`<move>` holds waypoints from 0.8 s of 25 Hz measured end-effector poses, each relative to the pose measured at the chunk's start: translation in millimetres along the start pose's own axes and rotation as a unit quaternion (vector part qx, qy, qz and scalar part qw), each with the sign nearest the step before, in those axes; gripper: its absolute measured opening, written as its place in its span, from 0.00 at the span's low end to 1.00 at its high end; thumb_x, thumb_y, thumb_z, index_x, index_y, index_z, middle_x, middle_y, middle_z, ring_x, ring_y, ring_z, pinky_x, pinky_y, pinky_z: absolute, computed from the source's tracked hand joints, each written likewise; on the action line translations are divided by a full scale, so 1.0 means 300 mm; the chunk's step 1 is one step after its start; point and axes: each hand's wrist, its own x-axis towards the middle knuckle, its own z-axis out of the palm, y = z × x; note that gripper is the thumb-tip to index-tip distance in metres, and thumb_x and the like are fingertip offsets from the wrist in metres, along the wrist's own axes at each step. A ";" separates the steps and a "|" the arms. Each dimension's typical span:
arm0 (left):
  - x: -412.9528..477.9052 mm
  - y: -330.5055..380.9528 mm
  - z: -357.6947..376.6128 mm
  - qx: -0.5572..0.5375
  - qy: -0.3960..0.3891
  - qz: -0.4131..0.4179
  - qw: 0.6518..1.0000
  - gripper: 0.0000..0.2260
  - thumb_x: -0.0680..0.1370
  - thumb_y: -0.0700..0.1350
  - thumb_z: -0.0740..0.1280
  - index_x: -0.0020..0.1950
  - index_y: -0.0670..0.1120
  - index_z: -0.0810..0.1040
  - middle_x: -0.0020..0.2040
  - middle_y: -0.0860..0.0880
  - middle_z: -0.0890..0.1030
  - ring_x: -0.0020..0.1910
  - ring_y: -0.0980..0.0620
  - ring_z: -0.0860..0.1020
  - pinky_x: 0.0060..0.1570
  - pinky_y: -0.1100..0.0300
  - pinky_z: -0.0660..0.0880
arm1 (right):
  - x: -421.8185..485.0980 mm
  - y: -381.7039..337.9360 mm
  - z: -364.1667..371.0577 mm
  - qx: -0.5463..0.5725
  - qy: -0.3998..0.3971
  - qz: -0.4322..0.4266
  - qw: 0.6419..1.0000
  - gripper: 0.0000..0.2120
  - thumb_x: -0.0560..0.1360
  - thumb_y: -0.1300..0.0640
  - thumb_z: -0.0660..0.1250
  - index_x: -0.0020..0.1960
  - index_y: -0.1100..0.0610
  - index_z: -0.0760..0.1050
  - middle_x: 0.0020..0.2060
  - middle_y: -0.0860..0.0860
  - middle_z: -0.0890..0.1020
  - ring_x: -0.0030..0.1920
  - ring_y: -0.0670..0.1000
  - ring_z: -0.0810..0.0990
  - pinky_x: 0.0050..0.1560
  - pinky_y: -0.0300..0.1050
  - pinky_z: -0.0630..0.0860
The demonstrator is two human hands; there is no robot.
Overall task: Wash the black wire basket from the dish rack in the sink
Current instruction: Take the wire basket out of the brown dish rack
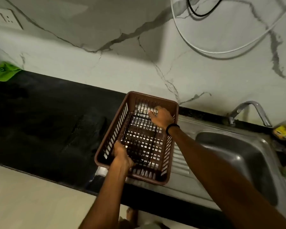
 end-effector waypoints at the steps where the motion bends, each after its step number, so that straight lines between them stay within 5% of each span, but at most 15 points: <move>1: -0.001 0.014 0.005 0.002 0.002 -0.021 1.000 0.30 0.79 0.65 0.50 0.64 0.47 0.80 0.63 0.38 0.80 0.62 0.35 0.76 0.58 0.30 0.73 | 0.039 -0.011 0.009 0.024 -0.022 0.007 0.999 0.33 0.77 0.33 0.56 0.69 0.57 0.70 0.64 0.58 0.77 0.64 0.60 0.75 0.62 0.56 0.74; 6: 0.010 0.025 0.010 -0.035 0.041 -0.078 0.995 0.34 0.78 0.71 0.48 0.60 0.45 0.78 0.62 0.36 0.77 0.62 0.31 0.73 0.64 0.26 0.65 | 0.179 -0.086 -0.003 0.027 -0.133 0.046 0.990 0.27 0.79 0.32 0.52 0.37 0.52 0.74 0.37 0.50 0.78 0.44 0.54 0.79 0.49 0.48 0.72; 8: 0.016 0.034 0.005 -0.033 0.069 -0.088 0.993 0.35 0.77 0.73 0.48 0.56 0.44 0.77 0.61 0.35 0.76 0.63 0.30 0.72 0.66 0.25 0.63 | 0.229 -0.095 0.004 0.039 -0.193 0.063 0.978 0.32 0.79 0.32 0.51 0.57 0.58 0.79 0.57 0.57 0.81 0.59 0.59 0.78 0.61 0.52 0.72; 10: 0.012 0.048 0.005 -0.063 0.071 -0.098 0.991 0.40 0.76 0.75 0.47 0.61 0.42 0.75 0.64 0.33 0.74 0.69 0.28 0.69 0.65 0.22 0.62 | 0.277 -0.094 0.019 0.038 -0.254 0.096 0.962 0.40 0.77 0.29 0.51 0.75 0.58 0.65 0.74 0.58 0.67 0.73 0.61 0.66 0.72 0.57 0.62; 13: 0.040 0.048 0.000 -0.085 0.114 -0.114 0.983 0.40 0.76 0.75 0.49 0.69 0.43 0.69 0.71 0.32 0.69 0.71 0.27 0.66 0.64 0.21 0.62 | 0.369 -0.048 0.103 0.007 -0.310 0.106 0.945 0.51 0.66 0.19 0.48 0.78 0.51 0.57 0.78 0.57 0.57 0.77 0.61 0.56 0.74 0.67 0.55; 20: 0.077 0.015 0.035 -0.116 0.120 -0.135 0.977 0.33 0.80 0.69 0.51 0.53 0.38 0.71 0.51 0.34 0.72 0.66 0.28 0.69 0.68 0.28 0.64 | 0.331 -0.122 0.058 -0.010 -0.416 0.105 0.903 0.37 0.78 0.30 0.44 0.80 0.50 0.49 0.79 0.56 0.50 0.78 0.60 0.50 0.75 0.64 0.49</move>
